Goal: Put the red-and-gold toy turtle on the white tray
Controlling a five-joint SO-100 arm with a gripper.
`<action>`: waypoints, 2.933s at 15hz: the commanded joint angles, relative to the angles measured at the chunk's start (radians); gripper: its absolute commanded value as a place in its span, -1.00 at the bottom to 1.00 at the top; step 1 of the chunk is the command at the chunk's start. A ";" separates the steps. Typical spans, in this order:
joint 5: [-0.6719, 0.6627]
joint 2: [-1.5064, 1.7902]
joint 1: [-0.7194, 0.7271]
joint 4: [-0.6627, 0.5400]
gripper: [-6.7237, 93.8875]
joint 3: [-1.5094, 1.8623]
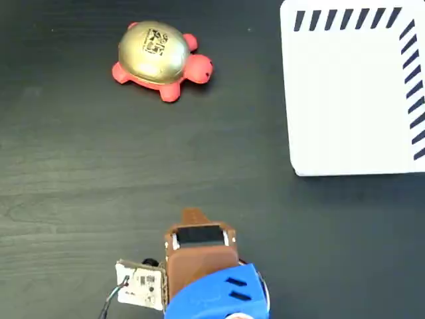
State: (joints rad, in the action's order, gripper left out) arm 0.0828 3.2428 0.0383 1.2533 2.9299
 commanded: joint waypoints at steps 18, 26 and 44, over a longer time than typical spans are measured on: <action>-0.051 0.008 0.071 0.008 -0.86 -0.011; 0.054 -0.008 0.072 -0.006 -0.86 -0.040; 0.376 -1.819 0.044 0.198 -0.87 -1.864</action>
State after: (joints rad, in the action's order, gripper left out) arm 0.4464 1.4818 0.0537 1.4205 1.2456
